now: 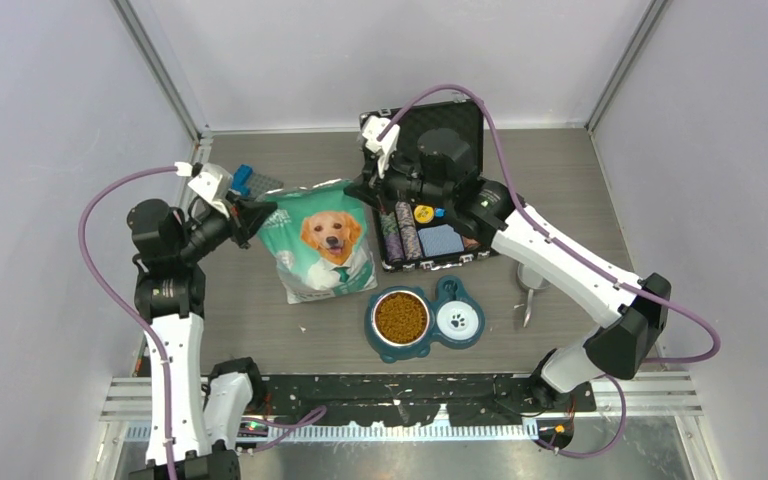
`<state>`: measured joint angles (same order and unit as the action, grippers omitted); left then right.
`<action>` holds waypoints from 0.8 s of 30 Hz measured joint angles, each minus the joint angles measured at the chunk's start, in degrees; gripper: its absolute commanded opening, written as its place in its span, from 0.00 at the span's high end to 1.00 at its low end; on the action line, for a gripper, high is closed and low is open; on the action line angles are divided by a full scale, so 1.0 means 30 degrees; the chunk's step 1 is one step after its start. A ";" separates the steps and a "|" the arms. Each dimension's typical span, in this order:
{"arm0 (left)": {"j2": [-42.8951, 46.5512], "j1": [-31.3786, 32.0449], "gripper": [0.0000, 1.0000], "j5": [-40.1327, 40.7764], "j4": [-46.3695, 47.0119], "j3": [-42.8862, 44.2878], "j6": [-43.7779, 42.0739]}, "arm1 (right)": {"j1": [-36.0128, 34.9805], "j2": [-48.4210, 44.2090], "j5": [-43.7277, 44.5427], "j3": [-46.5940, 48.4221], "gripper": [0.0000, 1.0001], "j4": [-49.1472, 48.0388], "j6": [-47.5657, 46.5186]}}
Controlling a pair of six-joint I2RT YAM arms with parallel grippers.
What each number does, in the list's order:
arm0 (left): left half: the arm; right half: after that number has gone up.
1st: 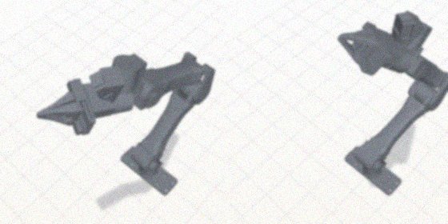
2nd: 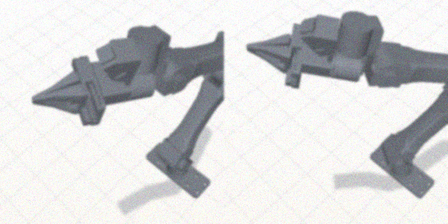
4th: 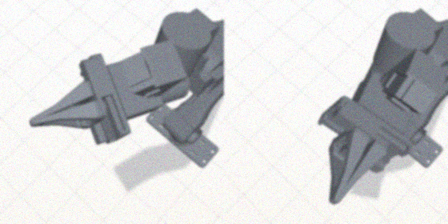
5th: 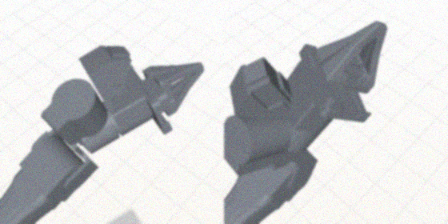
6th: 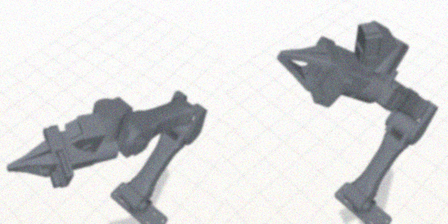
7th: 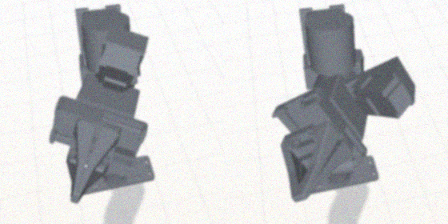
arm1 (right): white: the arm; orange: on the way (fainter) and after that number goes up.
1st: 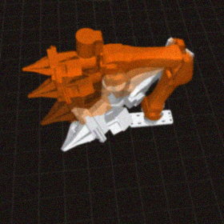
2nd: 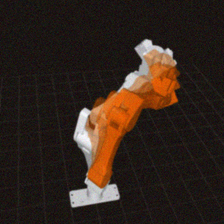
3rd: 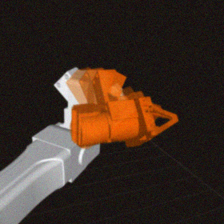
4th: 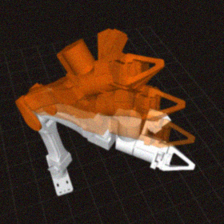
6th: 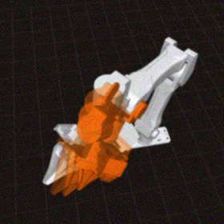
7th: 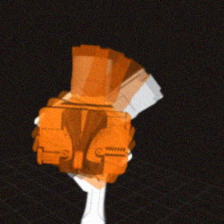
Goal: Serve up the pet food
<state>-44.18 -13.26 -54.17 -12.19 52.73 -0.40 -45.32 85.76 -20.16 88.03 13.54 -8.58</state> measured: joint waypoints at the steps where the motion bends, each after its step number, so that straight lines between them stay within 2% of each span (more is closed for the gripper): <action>1: -0.0044 0.0080 1.00 0.0503 -0.0736 0.0364 -0.0022 | -0.0080 0.0000 0.0153 -0.0124 0.95 -0.0248 -0.0044; 5: -0.0197 0.0408 1.00 0.2419 -0.2849 0.1479 0.0058 | -0.0299 0.0000 0.0568 -0.0984 0.95 -0.2040 -0.0080; 10: -0.0189 0.0641 0.99 0.3155 -0.3330 0.1727 -0.0153 | -0.0510 0.0000 0.1406 -0.1464 0.95 -0.3104 0.0182; 11: -0.0189 0.0641 0.88 0.3067 -0.3351 0.1734 -0.0299 | -0.0532 0.0000 0.1494 -0.1486 0.95 -0.3184 0.0284; 13: -0.0189 0.0634 0.55 0.2783 -0.3359 0.1734 -0.0641 | -0.0532 0.0000 0.1552 -0.1566 0.95 -0.3337 0.0415; 14: -0.0146 0.0612 0.43 0.2718 -0.3286 0.1734 -0.1020 | -0.0532 0.0000 0.1647 -0.1588 0.95 -0.3366 0.0423; 15: -0.0029 0.0393 0.36 0.2907 -0.3111 0.1734 -0.1406 | -0.0401 -0.0007 0.1887 -0.1647 0.95 -0.3359 0.0430; 20: 0.1202 -0.0364 0.22 0.3497 -0.2055 0.1180 -0.2688 | 0.0299 -0.0007 0.1923 -0.1851 0.86 -0.3504 0.0415; 24: 0.2076 -0.0379 0.20 0.3723 -0.1428 0.0109 -0.3373 | 0.0401 -0.0117 0.1362 -0.1851 0.79 -0.3432 -0.0029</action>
<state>-37.95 -14.39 -43.00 -16.47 53.06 -10.52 -44.12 85.41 -16.08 82.48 3.25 -8.67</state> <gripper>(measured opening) 0.789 0.159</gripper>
